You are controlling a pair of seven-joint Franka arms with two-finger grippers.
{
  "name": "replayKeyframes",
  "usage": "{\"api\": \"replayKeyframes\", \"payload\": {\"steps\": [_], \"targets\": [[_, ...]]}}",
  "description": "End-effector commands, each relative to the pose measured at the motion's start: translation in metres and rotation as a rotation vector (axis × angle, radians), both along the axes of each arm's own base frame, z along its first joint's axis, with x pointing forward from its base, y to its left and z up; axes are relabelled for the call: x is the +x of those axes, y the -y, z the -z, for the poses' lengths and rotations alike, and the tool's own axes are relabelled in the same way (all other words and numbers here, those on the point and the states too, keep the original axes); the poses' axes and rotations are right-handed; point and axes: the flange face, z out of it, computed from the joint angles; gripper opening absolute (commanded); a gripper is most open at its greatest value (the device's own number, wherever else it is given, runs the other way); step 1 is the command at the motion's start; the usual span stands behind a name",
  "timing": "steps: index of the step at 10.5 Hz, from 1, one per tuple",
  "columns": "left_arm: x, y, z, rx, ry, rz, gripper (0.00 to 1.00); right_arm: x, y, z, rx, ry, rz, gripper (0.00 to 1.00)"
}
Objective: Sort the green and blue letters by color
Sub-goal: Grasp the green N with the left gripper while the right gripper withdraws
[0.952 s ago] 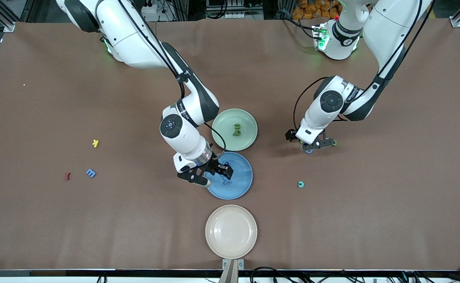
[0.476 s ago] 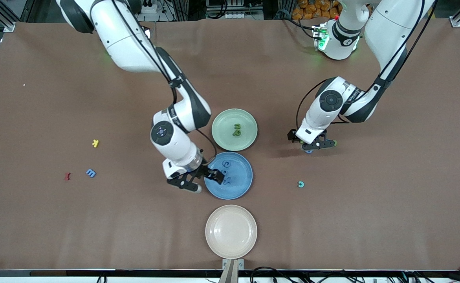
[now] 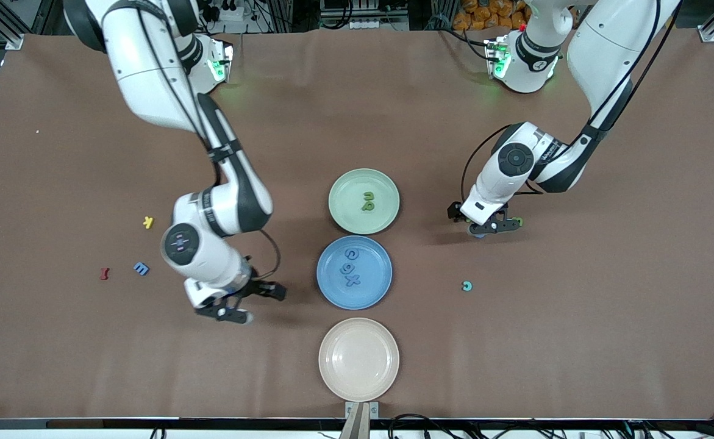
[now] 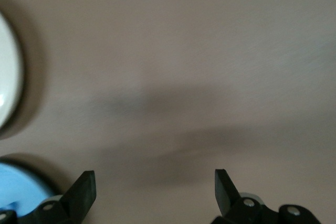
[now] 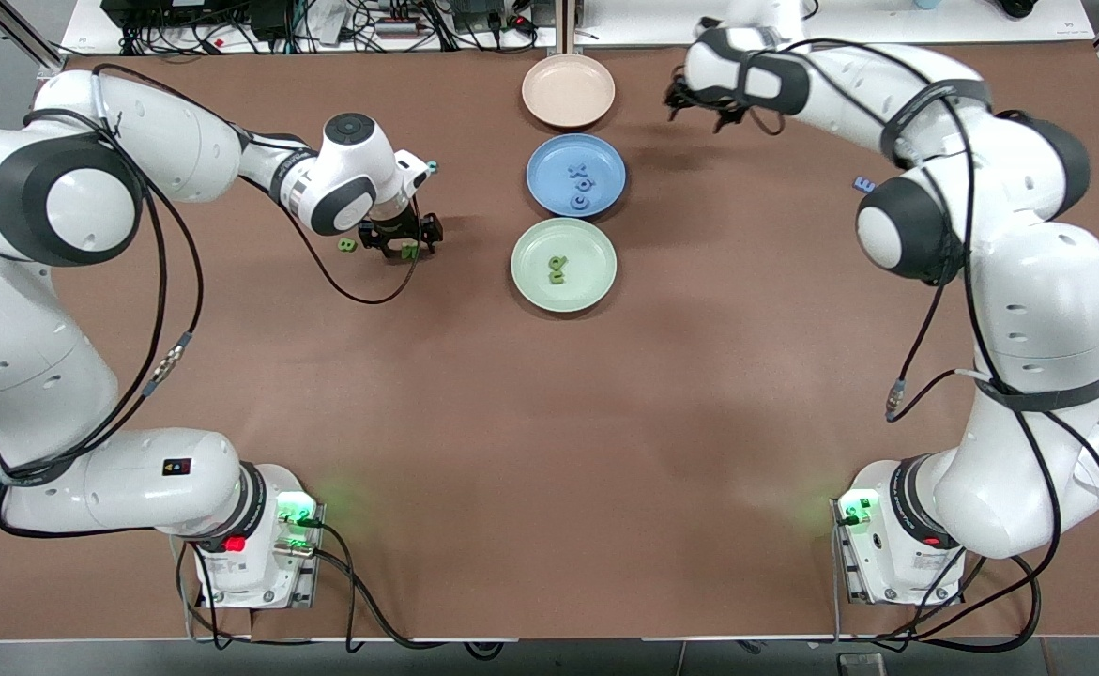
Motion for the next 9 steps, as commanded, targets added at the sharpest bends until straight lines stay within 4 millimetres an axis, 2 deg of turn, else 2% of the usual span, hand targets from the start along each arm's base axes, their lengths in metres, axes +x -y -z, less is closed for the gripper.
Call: {"api": "replayKeyframes", "payload": {"steps": [1, 4, 6, 8, 9], "targets": [[-0.001, -0.001, 0.000, -0.004, 0.016, 0.010, 0.00, 0.010, 0.086, -0.003, -0.078, -0.018, -0.032, 1.00], [-0.001, 0.004, -0.004, -0.003, 0.024, -0.003, 0.00, 0.008, 0.171, 0.004, -0.093, -0.057, 0.068, 1.00], [0.000, 0.018, -0.018, -0.006, 0.051, -0.027, 0.00, -0.001, 0.219, 0.001, -0.089, -0.076, 0.131, 1.00], [0.002, 0.038, -0.041, -0.019, 0.091, -0.036, 0.00, -0.011, 0.252, 0.005, -0.109, -0.098, 0.159, 1.00], [-0.002, 0.053, -0.057, -0.032, 0.111, -0.051, 0.00, -0.015, 0.261, 0.006, -0.121, -0.105, 0.165, 1.00]]}}
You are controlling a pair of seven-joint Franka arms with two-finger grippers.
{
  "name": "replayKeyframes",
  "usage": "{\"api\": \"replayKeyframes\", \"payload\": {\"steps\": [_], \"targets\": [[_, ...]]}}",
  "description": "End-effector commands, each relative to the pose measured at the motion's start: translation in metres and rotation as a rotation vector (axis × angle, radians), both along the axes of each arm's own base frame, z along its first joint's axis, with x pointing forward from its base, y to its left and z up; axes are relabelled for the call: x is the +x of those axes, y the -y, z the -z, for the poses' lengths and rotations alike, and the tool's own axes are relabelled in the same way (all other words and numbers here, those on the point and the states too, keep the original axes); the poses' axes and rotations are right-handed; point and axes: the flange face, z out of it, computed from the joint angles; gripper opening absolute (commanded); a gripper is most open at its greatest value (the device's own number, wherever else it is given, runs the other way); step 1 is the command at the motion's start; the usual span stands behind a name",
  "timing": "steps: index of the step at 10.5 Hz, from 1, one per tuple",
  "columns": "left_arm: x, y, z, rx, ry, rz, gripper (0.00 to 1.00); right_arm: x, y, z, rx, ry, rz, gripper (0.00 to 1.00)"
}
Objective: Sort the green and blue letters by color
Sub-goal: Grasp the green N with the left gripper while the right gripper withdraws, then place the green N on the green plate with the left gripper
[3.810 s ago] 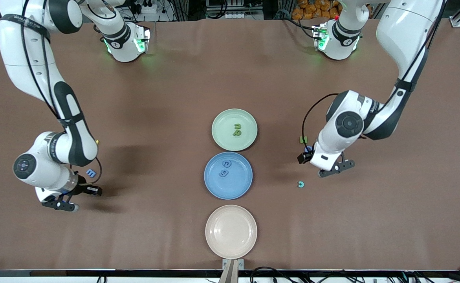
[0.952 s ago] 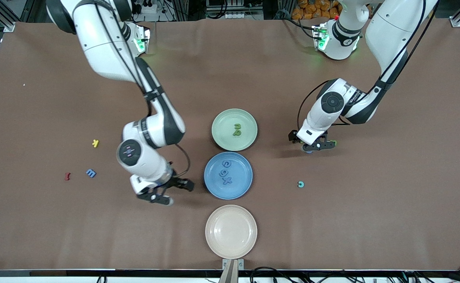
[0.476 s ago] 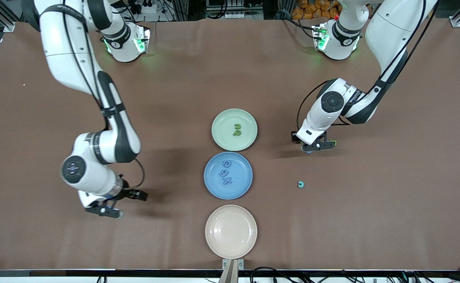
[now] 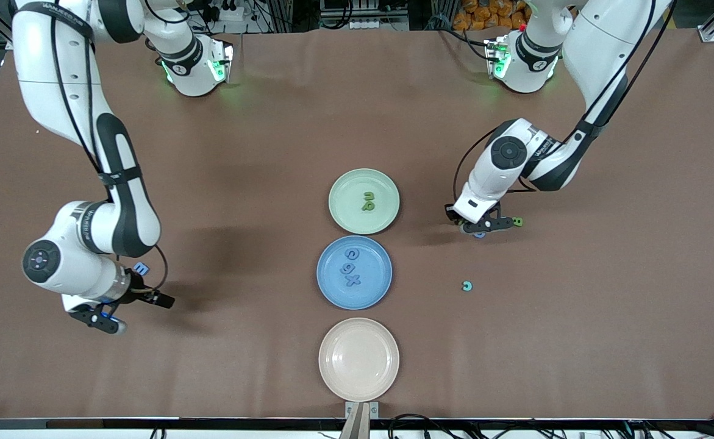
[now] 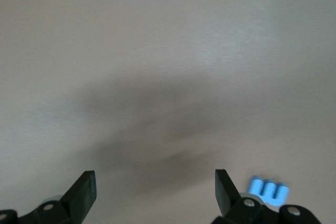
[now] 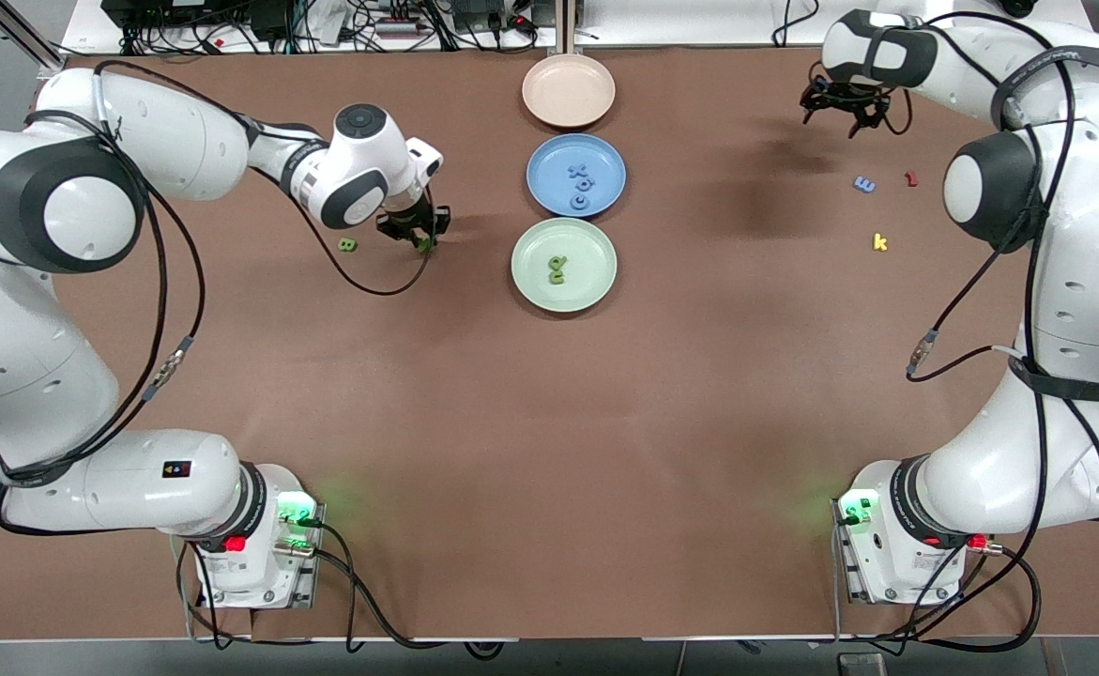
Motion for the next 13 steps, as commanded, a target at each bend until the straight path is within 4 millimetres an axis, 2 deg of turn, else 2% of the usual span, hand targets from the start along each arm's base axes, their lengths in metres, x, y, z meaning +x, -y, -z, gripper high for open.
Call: {"api": "replayKeyframes", "payload": {"steps": [1, 2, 4, 6, 9, 10, 11, 12, 13], "targets": [[-0.009, 0.044, -0.048, -0.028, 0.074, -0.054, 0.00, -0.024, 0.031, -0.001, -0.019, -0.034, 0.021, 1.00], [-0.013, 0.064, -0.057, -0.048, 0.077, -0.083, 0.00, -0.030, 0.041, 0.003, -0.018, -0.042, 0.041, 1.00], [-0.031, 0.117, -0.078, -0.102, 0.082, -0.116, 0.00, -0.048, 0.056, 0.005, -0.018, -0.057, 0.069, 1.00], [-0.060, 0.178, -0.089, -0.154, 0.074, -0.132, 0.00, -0.061, 0.068, 0.011, -0.017, -0.068, 0.085, 1.00], [-0.068, 0.242, -0.081, -0.232, 0.027, -0.152, 0.00, -0.076, 0.074, 0.036, -0.038, -0.021, 0.093, 1.00], [-0.072, 0.256, -0.077, -0.244, 0.019, -0.161, 0.00, -0.078, 0.075, 0.039, -0.039, -0.024, 0.093, 1.00], [-0.069, 0.257, -0.073, -0.236, 0.024, -0.169, 0.12, -0.079, 0.075, 0.042, -0.043, -0.014, 0.094, 1.00], [-0.068, 0.256, -0.070, -0.231, 0.024, -0.167, 0.70, -0.082, 0.077, 0.048, -0.051, 0.007, 0.098, 1.00], [-0.068, 0.255, -0.068, -0.227, 0.026, -0.159, 1.00, -0.087, 0.078, 0.055, -0.056, 0.011, 0.097, 1.00]]}}
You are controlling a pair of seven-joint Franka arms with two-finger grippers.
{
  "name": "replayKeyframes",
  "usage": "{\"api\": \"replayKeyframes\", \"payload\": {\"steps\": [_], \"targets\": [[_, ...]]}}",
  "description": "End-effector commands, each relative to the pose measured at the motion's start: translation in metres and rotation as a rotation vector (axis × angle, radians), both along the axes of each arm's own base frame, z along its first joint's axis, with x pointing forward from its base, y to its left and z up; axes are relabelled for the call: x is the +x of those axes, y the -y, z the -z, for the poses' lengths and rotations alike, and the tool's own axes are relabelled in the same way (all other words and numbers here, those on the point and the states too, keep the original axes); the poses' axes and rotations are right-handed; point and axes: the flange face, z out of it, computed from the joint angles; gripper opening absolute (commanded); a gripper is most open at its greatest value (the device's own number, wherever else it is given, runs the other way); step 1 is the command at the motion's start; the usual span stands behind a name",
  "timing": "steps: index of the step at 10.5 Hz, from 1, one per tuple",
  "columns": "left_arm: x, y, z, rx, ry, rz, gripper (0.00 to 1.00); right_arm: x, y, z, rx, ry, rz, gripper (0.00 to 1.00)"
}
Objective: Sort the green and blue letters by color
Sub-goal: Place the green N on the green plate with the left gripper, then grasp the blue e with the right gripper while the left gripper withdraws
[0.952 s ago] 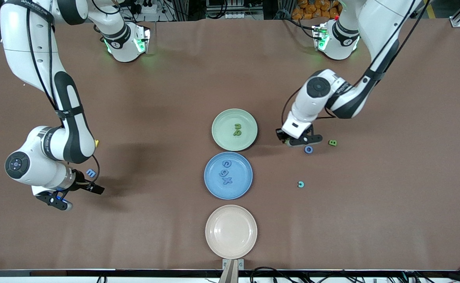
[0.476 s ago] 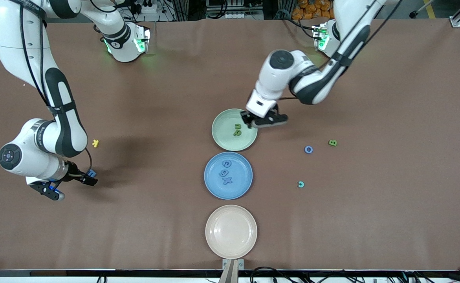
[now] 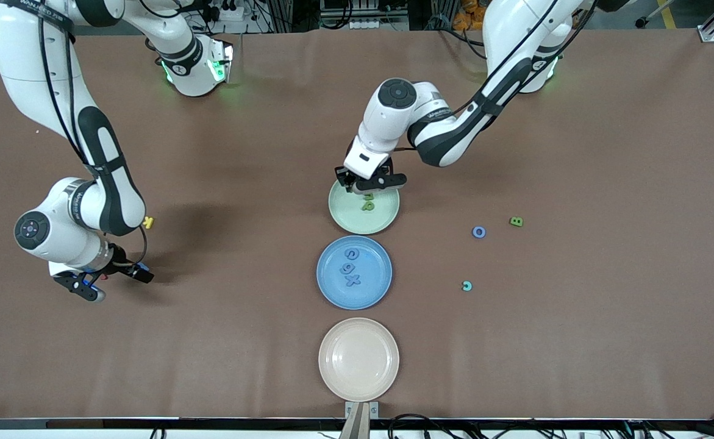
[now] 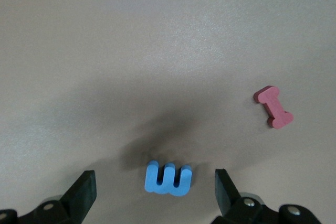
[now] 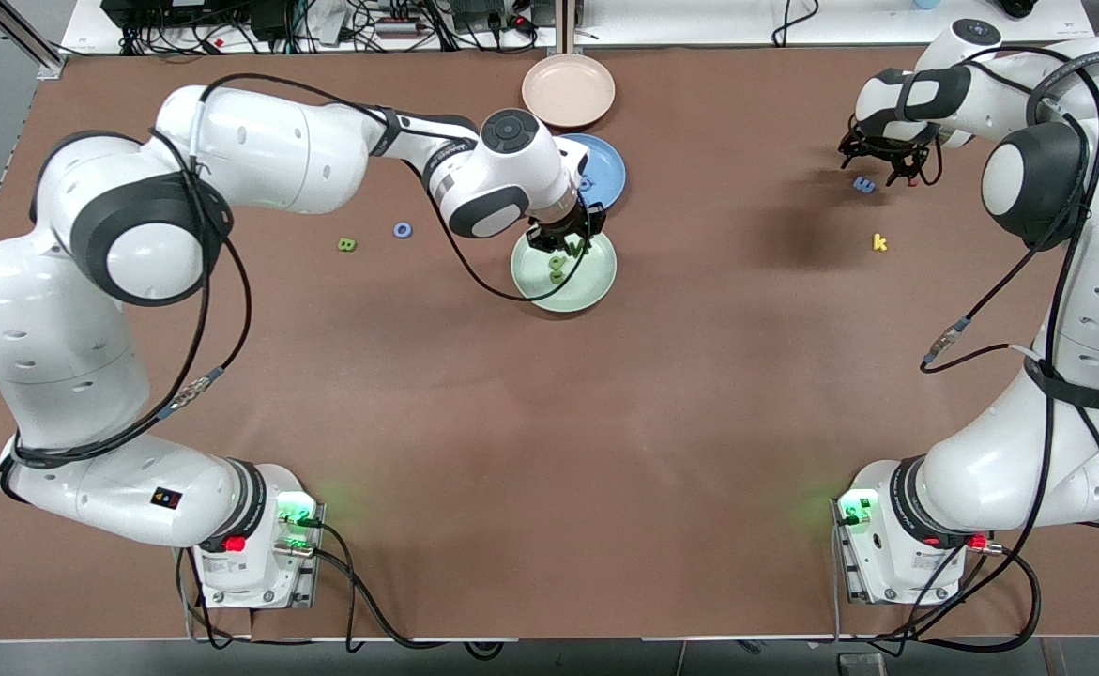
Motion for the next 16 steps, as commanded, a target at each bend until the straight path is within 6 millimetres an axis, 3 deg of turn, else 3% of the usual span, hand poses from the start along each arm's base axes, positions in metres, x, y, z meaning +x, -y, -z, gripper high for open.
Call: {"api": "replayKeyframes", "payload": {"steps": [1, 3, 4, 5, 6, 9, 11, 13, 16], "targets": [[0.011, 0.000, 0.004, 0.016, 0.011, -0.018, 1.00, -0.015, 0.003, 0.005, -0.012, 0.019, -0.011, 1.00], [0.015, -0.010, 0.007, 0.055, 0.000, -0.020, 1.00, -0.017, 0.003, 0.009, -0.019, 0.036, -0.011, 1.00], [0.032, -0.031, 0.013, 0.110, 0.004, -0.008, 1.00, -0.019, 0.003, 0.014, -0.022, 0.036, -0.011, 1.00], [0.044, -0.048, 0.017, 0.142, -0.001, 0.010, 1.00, -0.019, 0.003, 0.015, -0.023, 0.034, -0.011, 0.84], [0.058, -0.074, 0.024, 0.180, -0.016, 0.020, 1.00, -0.019, 0.002, 0.016, -0.021, 0.031, -0.018, 0.57], [0.094, -0.144, 0.026, 0.219, -0.019, 0.002, 1.00, -0.020, 0.002, 0.019, -0.020, 0.026, -0.036, 0.25], [0.114, -0.197, 0.021, 0.251, -0.024, -0.041, 1.00, -0.018, 0.000, 0.016, -0.016, 0.027, -0.037, 0.16], [0.122, -0.242, 0.020, 0.297, -0.052, -0.089, 1.00, -0.009, -0.005, 0.002, -0.012, 0.051, -0.043, 0.16], [0.125, -0.283, 0.025, 0.316, -0.072, -0.108, 1.00, 0.013, -0.035, -0.026, 0.032, 0.033, -0.039, 0.16]]}}
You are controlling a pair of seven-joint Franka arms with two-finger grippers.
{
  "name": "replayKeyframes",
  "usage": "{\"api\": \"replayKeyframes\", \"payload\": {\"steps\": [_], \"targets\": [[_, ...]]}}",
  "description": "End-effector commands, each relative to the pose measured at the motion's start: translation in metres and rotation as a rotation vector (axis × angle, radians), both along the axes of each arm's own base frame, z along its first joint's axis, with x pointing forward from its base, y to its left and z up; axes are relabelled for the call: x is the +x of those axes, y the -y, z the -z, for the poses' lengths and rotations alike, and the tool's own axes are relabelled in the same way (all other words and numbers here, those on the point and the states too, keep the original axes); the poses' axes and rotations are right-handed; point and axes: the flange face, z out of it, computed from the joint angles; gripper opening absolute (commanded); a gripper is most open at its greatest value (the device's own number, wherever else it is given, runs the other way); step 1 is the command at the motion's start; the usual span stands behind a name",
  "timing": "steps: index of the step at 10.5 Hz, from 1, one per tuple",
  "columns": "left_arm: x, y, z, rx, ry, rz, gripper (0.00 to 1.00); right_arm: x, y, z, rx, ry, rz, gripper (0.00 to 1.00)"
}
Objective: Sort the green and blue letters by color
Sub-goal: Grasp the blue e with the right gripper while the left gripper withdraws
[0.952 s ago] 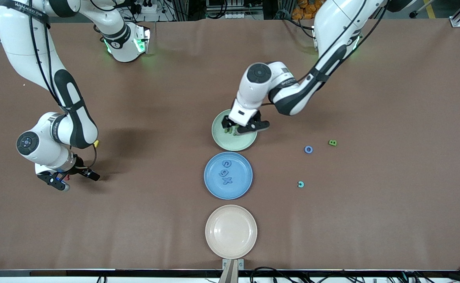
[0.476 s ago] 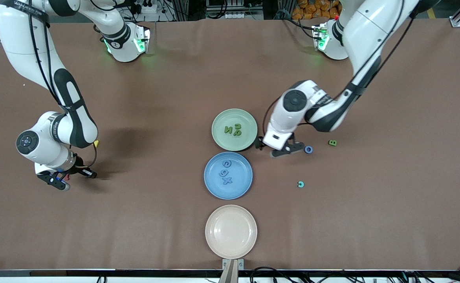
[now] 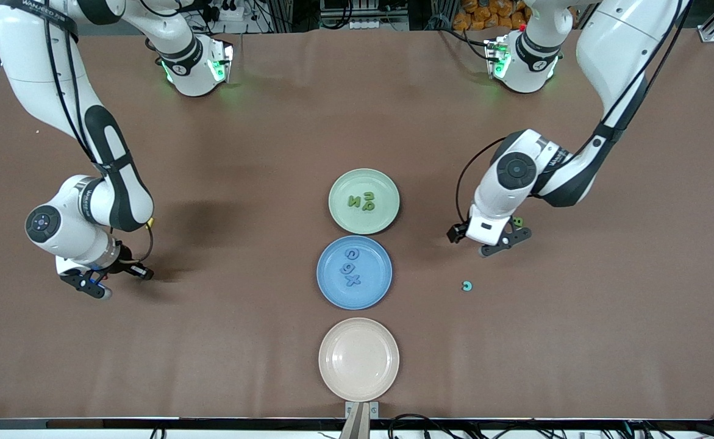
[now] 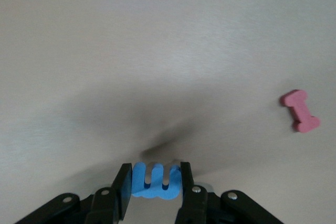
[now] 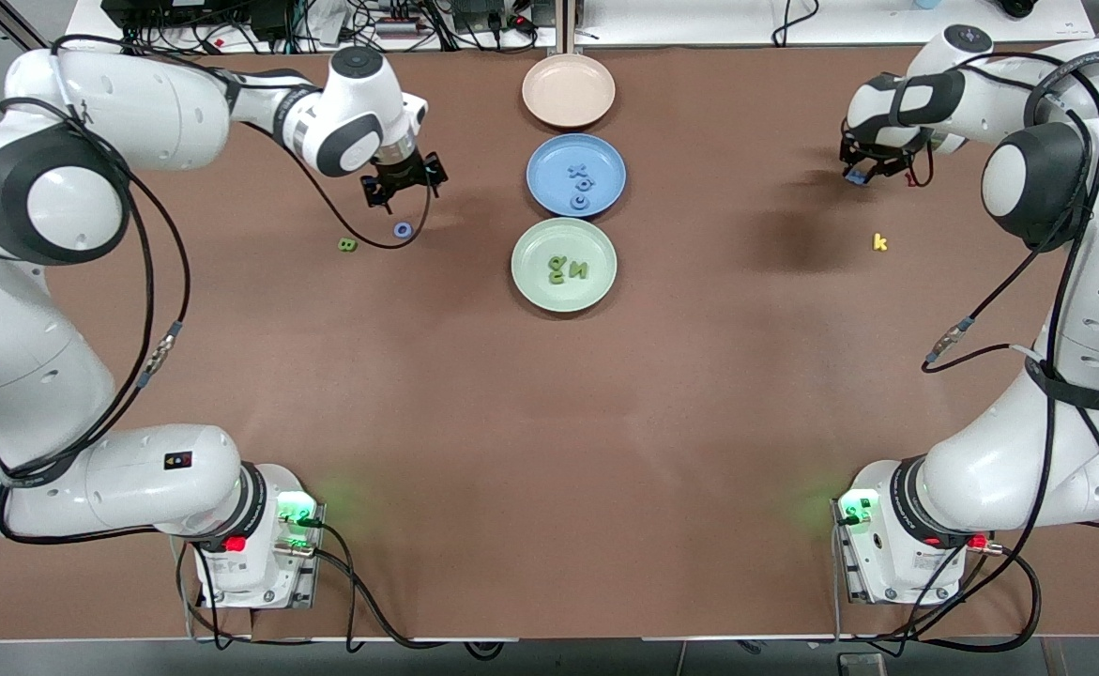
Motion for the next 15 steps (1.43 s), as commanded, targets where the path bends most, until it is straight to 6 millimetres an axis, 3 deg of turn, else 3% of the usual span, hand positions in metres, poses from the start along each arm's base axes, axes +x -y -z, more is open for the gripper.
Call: {"api": "replayKeyframes", "payload": {"steps": [1, 6, 8, 10, 13, 15], "targets": [[-0.013, -0.038, 0.001, 0.042, -0.020, 0.012, 1.00, 0.020, -0.038, -0.032, 0.043, 0.008, 0.030, 0.16], [-0.029, -0.092, 0.021, 0.035, -0.098, 0.030, 1.00, 0.049, -0.167, -0.065, 0.122, 0.087, 0.046, 0.21], [-0.030, -0.109, 0.026, 0.025, -0.114, -0.014, 1.00, 0.053, -0.234, -0.068, 0.184, 0.105, 0.014, 0.21], [-0.024, -0.125, 0.025, -0.011, -0.126, -0.225, 1.00, 0.047, -0.295, -0.073, 0.232, 0.129, -0.025, 0.21], [-0.015, -0.145, 0.024, -0.047, -0.099, -0.489, 1.00, 0.034, -0.357, -0.070, 0.273, 0.156, -0.091, 0.21], [-0.013, -0.145, 0.022, -0.063, -0.068, -0.619, 1.00, 0.025, -0.389, -0.061, 0.279, 0.149, -0.130, 0.21]]}}
